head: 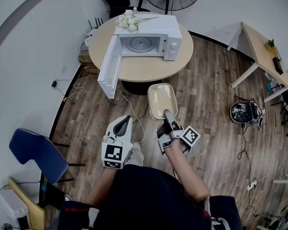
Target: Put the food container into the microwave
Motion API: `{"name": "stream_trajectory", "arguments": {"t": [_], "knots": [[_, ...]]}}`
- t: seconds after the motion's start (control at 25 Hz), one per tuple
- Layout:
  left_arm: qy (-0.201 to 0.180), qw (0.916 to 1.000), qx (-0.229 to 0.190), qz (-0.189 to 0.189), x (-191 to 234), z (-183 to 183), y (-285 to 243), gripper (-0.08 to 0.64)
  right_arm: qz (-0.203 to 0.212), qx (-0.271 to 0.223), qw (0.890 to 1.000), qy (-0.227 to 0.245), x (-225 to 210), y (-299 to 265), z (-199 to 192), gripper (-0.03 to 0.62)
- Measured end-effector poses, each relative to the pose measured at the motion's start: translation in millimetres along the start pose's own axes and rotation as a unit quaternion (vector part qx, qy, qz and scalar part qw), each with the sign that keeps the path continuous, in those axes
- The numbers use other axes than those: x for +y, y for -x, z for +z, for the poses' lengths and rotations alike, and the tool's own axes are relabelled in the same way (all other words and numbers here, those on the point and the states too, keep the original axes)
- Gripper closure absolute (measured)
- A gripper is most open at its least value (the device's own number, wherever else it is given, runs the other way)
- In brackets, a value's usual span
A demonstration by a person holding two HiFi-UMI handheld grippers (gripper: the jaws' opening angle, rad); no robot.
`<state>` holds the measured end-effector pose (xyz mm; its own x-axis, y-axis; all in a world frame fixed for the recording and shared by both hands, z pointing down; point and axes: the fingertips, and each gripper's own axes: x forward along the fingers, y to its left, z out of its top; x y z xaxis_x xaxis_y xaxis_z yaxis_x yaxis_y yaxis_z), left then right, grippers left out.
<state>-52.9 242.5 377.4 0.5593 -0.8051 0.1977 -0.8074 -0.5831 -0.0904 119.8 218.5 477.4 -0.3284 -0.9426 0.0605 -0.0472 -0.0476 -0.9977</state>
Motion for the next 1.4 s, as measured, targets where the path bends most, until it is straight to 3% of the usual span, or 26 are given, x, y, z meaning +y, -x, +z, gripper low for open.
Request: {"name": "stream_trajectory", "arguments": {"t": [0.68, 1.0, 1.2, 1.4], "knots": [[0.001, 0.9994, -0.010, -0.034, 121.7, 16.9, -93.3, 0.542, -0.007, -0.024, 1.000, -0.016, 14.0, -160.1, -0.2, 0.370], [0.022, 0.9986, -0.011, -0.046, 146.1, 17.5, -126.9, 0.543, -0.023, -0.030, 0.999, -0.021, 3.6, -199.7, 4.2, 0.370], [0.059, 0.9969, -0.011, -0.050, 156.2, 19.8, -149.6, 0.543, -0.024, -0.031, 0.999, -0.027, 4.4, -220.4, 16.7, 0.370], [0.062, 0.9969, -0.009, -0.047, 161.6, 21.6, -177.0, 0.543, -0.030, -0.021, 0.999, -0.024, -2.7, -246.5, 35.1, 0.370]]}}
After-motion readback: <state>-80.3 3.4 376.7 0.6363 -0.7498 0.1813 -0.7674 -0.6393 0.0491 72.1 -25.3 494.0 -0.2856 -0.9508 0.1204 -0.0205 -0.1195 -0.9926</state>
